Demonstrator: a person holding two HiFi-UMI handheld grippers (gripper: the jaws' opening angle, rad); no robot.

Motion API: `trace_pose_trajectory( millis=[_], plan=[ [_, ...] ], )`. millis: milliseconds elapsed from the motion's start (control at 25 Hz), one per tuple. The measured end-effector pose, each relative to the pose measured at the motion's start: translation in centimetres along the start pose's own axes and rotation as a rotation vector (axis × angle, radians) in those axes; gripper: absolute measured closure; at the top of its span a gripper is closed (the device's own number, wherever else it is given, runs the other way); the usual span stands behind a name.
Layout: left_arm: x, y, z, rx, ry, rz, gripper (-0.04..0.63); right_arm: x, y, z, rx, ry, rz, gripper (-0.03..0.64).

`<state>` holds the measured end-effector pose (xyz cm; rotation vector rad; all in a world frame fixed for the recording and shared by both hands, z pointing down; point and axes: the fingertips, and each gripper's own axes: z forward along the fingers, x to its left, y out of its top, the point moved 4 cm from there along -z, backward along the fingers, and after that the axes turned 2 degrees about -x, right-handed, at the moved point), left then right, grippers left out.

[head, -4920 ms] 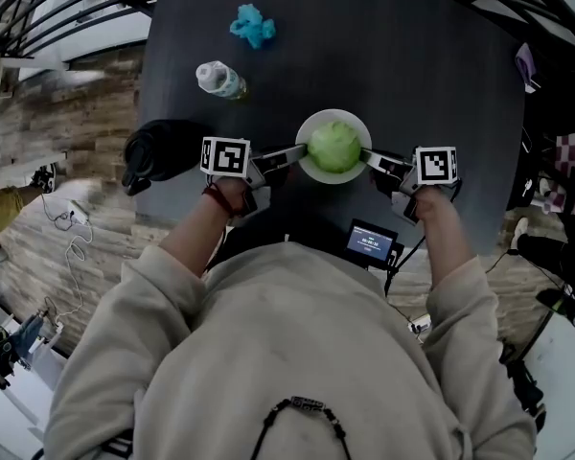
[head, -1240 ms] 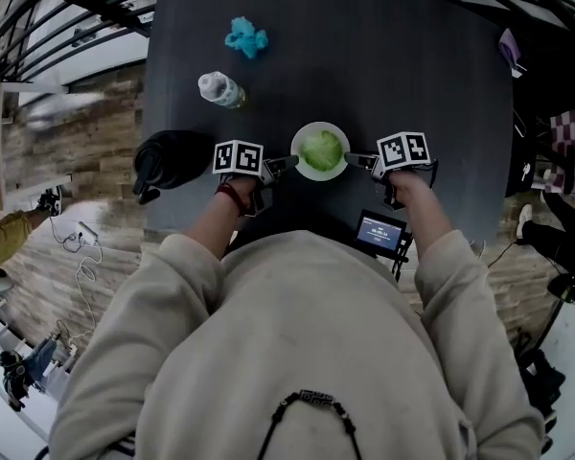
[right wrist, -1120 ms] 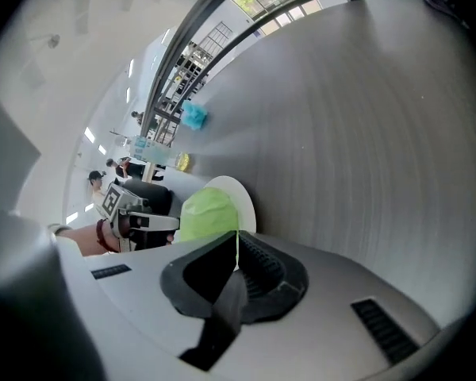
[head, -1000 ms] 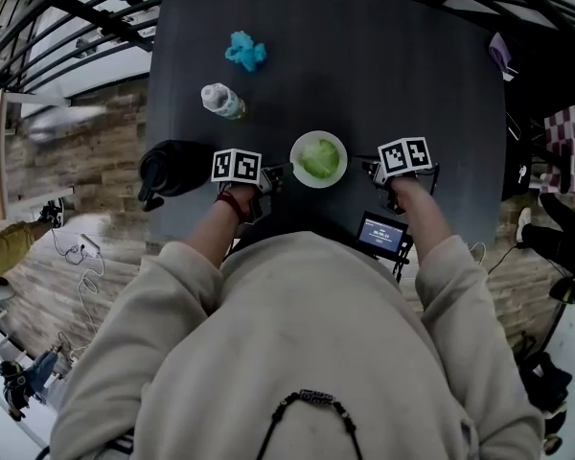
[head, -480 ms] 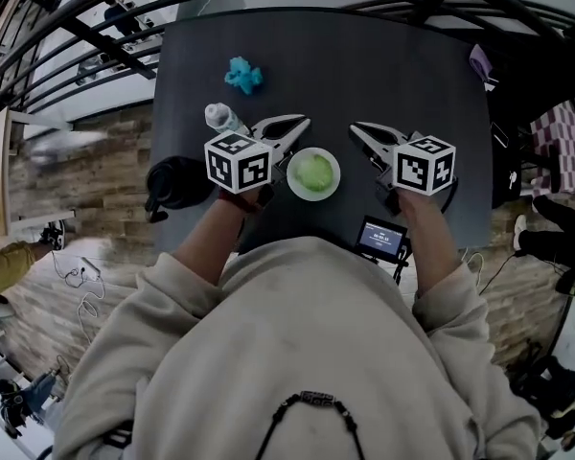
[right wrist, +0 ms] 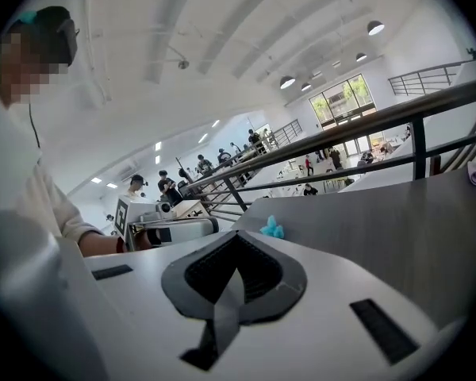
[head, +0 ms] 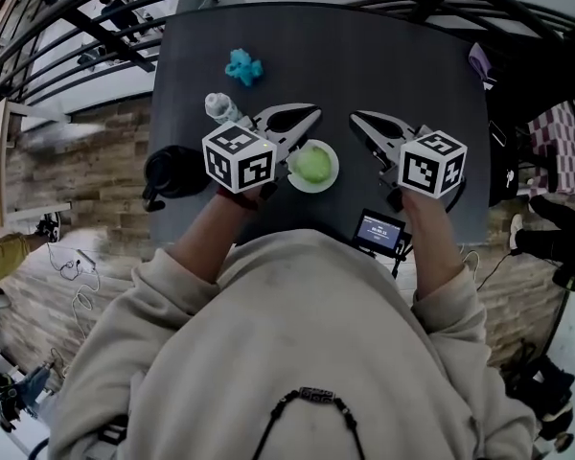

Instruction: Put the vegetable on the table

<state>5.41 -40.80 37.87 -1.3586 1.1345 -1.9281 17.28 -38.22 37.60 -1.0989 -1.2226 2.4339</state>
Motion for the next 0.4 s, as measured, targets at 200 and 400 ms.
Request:
trace_pose_trajectory(
  millis=[200,400],
  plan=[
    [0.56,-0.58,-0.21,0.012,0.014,-0.007,0.589,-0.49,-0.41,0.16,0.009,0.003,0.008,0.603],
    [0.67,-1.02,-0.37,0.024,0.017,-0.015,0.589,-0.34,-0.99,0.25,0.024,0.014,0.018,0.603]
  ],
)
